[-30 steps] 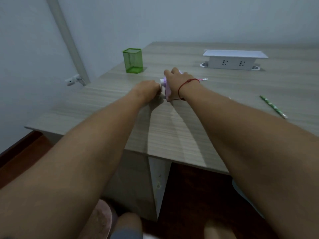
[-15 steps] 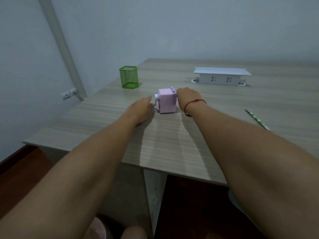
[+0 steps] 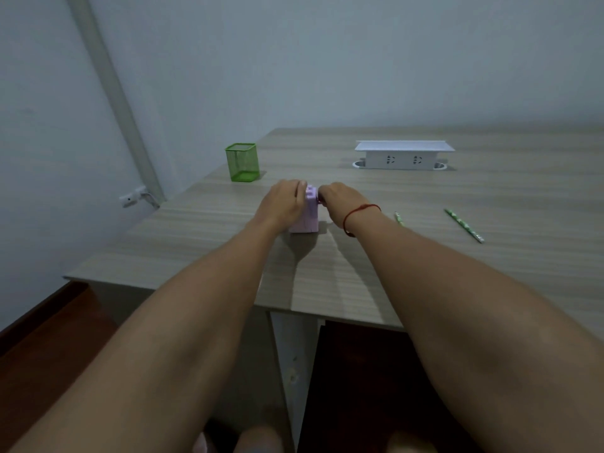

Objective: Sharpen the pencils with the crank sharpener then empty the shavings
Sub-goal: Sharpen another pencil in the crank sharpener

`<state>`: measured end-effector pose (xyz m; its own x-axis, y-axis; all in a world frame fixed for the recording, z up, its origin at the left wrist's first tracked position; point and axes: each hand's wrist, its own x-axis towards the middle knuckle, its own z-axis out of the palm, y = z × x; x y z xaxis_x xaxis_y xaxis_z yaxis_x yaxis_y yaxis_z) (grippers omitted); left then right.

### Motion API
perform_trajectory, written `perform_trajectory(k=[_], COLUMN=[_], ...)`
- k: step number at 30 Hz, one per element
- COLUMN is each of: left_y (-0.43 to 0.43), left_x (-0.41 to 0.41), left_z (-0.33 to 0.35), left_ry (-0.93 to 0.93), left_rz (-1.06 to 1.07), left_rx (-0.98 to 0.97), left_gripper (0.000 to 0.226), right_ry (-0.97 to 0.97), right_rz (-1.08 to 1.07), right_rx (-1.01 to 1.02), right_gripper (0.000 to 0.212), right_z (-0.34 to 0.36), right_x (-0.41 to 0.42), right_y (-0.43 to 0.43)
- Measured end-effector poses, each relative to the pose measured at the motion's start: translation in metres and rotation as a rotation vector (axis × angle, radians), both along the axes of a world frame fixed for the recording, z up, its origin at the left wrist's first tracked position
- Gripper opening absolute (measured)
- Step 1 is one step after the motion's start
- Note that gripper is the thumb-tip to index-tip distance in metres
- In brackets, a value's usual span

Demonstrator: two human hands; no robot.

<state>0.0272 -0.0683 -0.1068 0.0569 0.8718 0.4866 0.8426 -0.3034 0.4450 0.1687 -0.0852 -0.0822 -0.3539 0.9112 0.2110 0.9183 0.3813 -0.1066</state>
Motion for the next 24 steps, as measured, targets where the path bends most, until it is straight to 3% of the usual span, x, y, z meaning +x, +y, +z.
perform_trajectory(k=[4, 7, 10, 13, 19, 24], left_y=[-0.010, -0.012, -0.008, -0.007, -0.003, -0.013], left_x=[0.009, 0.010, 0.009, 0.010, 0.022, 0.026], left_z=[-0.007, -0.005, -0.006, -0.010, -0.012, -0.013], left_ry=[0.030, -0.014, -0.089, -0.168, -0.200, -0.220], left_rz=[-0.007, -0.006, 0.020, 0.061, 0.121, 0.103], left_rx=[-0.035, -0.075, -0.102, -0.082, -0.045, -0.024], left_gripper=[0.022, 0.042, 0.039, 0.051, 0.034, 0.054], right_ry=[-0.080, -0.154, -0.207, -0.229, -0.140, -0.057], right_rz=[-0.032, -0.009, -0.002, -0.052, -0.175, -0.180], right_rx=[0.025, 0.074, 0.110, 0.103, 0.078, 0.044], right_gripper=[0.036, 0.035, 0.032, 0.027, 0.021, 0.022], right_z=[-0.001, 0.002, 0.002, 0.009, 0.007, 0.000], right_x=[-0.002, 0.004, 0.013, 0.041, 0.077, 0.065], right_y=[-0.006, -0.008, -0.007, -0.004, -0.004, -0.002])
